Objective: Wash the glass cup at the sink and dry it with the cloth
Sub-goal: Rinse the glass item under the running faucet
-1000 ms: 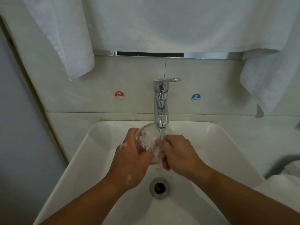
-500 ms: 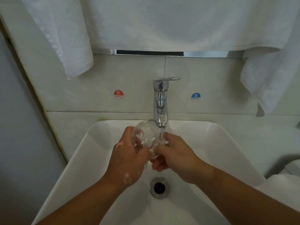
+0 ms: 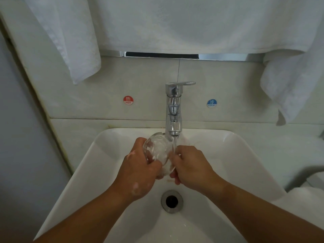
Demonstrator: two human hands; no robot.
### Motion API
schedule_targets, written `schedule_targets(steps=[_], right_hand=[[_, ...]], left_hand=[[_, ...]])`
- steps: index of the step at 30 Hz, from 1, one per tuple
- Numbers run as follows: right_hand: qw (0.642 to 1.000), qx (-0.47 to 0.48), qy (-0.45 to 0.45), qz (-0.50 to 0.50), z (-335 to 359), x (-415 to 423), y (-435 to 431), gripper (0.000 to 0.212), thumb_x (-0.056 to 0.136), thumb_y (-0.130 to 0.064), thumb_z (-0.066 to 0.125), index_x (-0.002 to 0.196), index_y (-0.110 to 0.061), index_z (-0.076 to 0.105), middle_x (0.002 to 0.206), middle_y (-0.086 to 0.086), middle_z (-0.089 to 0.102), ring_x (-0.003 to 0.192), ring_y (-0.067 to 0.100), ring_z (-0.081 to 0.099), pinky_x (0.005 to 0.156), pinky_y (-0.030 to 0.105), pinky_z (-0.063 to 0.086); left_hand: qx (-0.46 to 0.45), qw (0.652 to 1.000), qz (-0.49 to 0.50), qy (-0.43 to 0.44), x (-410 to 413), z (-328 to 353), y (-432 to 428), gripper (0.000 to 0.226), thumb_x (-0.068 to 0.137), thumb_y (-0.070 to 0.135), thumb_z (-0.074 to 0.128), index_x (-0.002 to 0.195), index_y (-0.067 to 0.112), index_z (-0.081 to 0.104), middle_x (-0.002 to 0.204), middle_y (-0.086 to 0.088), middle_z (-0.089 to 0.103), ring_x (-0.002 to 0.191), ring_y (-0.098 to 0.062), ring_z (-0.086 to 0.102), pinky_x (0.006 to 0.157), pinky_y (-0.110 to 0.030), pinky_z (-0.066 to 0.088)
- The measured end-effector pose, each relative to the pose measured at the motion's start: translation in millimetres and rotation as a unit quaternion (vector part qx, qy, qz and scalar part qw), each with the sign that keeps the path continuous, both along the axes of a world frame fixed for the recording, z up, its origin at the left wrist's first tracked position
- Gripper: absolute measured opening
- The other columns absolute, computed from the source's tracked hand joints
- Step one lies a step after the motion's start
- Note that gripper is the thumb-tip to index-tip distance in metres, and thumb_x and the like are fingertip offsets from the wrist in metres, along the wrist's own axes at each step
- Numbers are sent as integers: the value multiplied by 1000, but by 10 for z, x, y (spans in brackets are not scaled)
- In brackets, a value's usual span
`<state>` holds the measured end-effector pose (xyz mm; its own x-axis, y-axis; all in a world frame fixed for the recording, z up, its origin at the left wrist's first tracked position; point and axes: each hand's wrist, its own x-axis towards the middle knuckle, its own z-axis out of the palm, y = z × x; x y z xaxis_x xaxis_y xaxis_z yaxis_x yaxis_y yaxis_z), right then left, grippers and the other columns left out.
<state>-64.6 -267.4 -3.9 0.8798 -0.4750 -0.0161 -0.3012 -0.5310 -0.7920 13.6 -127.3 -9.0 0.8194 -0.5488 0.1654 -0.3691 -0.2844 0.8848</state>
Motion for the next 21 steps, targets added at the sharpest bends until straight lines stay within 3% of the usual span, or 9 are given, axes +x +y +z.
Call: schedule_targets(steps=[2,5,9,11,14,17,20,21], right_hand=[[999,33,11,12,6,6,0,27,105,-17,45,89,-10,66,66,10,71,46,11,63,48,23,50],[988,142,7,54,32,-17,0,16,96,-9,56,109,-12,65,88,20,74,58,17,66,56,28,55],[999,34,-6,13,24,-9,-23,11,101,-19,56,102,-18,68,74,10,73,53,15,69,54,30,60],[1000,24,-12,-13,19,6,-21,25,105,-22,49,94,-12,69,66,8,70,46,13,66,50,28,57],[988,146,-40,6,37,4,30,19,102,-10,50,97,-4,67,69,14,70,50,18,63,54,33,56],[975,215,-46,34,66,-13,48,20,93,-2,59,108,-13,66,72,15,73,53,17,62,53,27,55],[997,65,-36,6,36,-8,3,12,99,-15,57,95,-16,68,69,11,73,48,13,63,50,23,54],[999,27,-33,-8,20,-6,-7,19,102,-19,55,88,-16,67,67,10,72,46,11,62,48,21,52]], left_hand=[[7,1000,3,-7,-2,17,9,43,92,10,68,120,30,43,101,10,61,81,-8,63,49,-9,52],[22,999,5,-47,12,20,14,41,94,17,67,121,34,40,101,13,59,83,-1,60,54,-10,52],[38,998,-7,-42,24,15,7,41,96,17,64,128,29,43,107,10,57,84,0,57,52,-7,50],[17,1000,-6,-21,1,33,10,43,93,14,68,124,30,43,105,10,58,83,-5,59,50,-7,51],[-19,999,7,-32,-33,38,6,43,90,21,73,120,33,43,97,18,61,80,-4,65,55,-8,54],[-24,999,11,-48,-27,23,-7,41,93,22,71,124,30,45,95,18,60,80,0,62,56,1,46],[-8,999,8,-43,8,-6,-9,37,95,16,67,126,25,48,105,8,66,84,-3,63,58,-3,51],[-3,999,8,-40,4,-5,-7,38,95,16,67,126,27,47,106,7,66,86,-5,64,57,-6,52]])
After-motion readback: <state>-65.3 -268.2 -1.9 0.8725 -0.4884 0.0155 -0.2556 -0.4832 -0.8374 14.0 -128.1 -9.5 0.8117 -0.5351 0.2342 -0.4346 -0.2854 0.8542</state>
